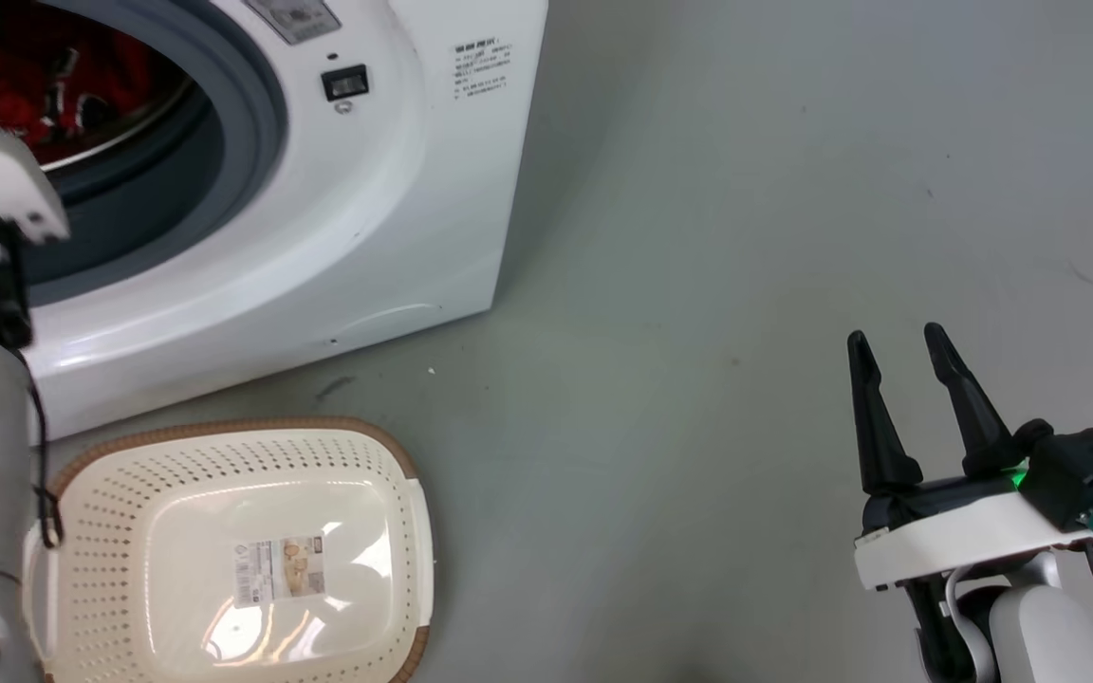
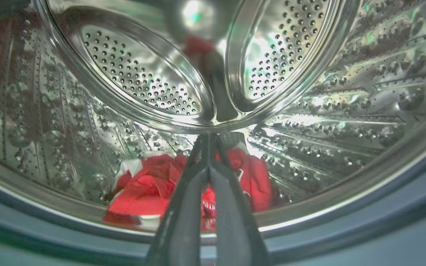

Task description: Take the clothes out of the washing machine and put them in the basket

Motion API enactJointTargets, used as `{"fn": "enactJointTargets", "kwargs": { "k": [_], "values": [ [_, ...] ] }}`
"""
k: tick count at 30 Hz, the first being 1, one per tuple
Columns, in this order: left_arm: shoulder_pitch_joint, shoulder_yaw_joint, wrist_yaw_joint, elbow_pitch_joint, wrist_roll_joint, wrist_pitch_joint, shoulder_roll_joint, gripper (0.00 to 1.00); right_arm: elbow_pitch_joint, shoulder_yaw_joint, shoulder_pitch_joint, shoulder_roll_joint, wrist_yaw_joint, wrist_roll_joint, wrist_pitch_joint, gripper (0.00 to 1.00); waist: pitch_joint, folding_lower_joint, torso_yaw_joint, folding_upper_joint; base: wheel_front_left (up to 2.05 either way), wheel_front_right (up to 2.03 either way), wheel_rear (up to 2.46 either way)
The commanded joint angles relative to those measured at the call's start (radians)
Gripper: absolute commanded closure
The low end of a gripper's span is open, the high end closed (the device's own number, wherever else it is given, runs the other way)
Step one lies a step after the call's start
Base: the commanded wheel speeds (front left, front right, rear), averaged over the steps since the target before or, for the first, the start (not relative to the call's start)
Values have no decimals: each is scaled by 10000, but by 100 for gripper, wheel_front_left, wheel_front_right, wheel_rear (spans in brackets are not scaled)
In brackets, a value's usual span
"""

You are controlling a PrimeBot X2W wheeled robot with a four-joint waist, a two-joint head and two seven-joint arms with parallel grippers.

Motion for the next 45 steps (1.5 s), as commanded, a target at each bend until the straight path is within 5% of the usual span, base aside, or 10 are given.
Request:
{"fn": "enactJointTargets", "kwargs": {
  "k": [1, 11, 12, 14, 31, 45],
  "values": [
    [258, 47, 4, 51, -75, -121, -55, 100, -86, -20, 123, 19, -6, -36, 18, 0, -229, 1, 159, 0, 0, 0, 0],
    [1236, -31, -294, 66, -364, -613, -550, 100, -571, -49, 366, 19, -6, -211, 353, 0, -437, 1, 695, 0, 0, 0, 0],
    [1213, -54, -306, 87, -372, -621, -554, 85, -590, -47, 350, 21, -6, -215, 356, 0, -429, 1, 714, 0, 0, 0, 0],
    [1138, -107, -314, 167, -374, -628, -522, 0, -617, -32, 340, 21, -6, -196, 387, 0, -430, 1, 746, 0, 0, 0, 0],
    [224, -604, -535, 779, -279, 112, -344, 0, -666, 97, 227, 21, -6, -118, 431, 0, -185, 1, 781, 0, 0, 0, 0],
    [-2548, -1490, -981, 1156, 388, 2985, 737, 0, -769, 670, -321, 24, -6, 150, 276, 0, 1829, 1, 57, 0, 0, 0, 0]
  ]
}}
